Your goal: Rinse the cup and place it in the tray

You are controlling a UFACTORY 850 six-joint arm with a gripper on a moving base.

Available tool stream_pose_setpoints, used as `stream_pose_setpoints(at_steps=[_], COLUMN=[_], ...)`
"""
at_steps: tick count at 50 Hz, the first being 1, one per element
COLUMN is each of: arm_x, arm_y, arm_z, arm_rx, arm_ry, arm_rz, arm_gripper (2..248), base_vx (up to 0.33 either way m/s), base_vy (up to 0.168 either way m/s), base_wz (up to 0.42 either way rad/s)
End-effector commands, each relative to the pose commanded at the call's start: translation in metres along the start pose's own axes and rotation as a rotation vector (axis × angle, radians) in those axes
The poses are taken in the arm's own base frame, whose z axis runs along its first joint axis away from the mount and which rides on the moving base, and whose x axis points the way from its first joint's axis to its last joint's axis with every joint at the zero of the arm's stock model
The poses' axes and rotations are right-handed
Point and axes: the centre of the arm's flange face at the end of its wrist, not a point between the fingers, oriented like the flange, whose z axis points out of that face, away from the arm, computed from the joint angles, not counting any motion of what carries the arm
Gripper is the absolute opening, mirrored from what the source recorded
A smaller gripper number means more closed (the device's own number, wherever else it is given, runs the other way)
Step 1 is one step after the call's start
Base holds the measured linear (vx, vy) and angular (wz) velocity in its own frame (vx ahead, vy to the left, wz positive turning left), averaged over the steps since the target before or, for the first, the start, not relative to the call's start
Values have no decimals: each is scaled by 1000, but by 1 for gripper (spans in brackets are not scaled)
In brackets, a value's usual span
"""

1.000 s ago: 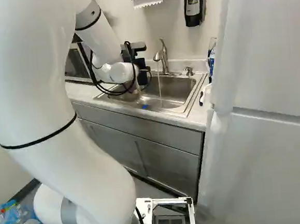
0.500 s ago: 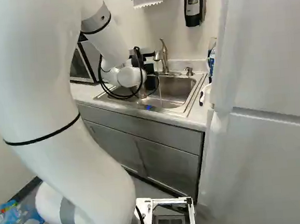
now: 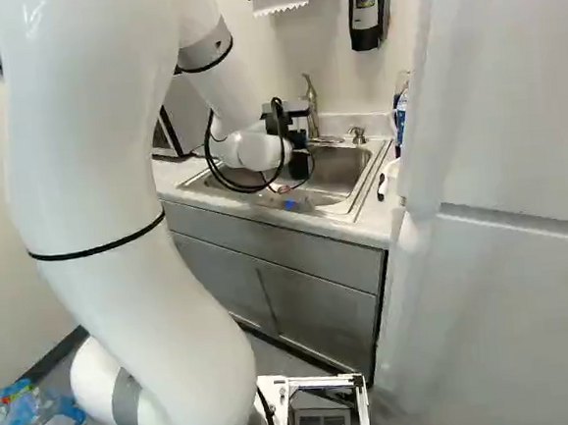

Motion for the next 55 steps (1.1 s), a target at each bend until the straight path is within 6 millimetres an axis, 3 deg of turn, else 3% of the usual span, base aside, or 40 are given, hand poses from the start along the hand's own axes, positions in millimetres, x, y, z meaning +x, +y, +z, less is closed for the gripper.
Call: stream_pose_setpoints(at_steps=[55], arm_x=[0], arm_y=[0], arm_z=[0], arm_rx=[0], arm_ry=[0], arm_rz=[0], arm_gripper=[126], base_vx=[0], base_vy=[0], base_wz=[0])
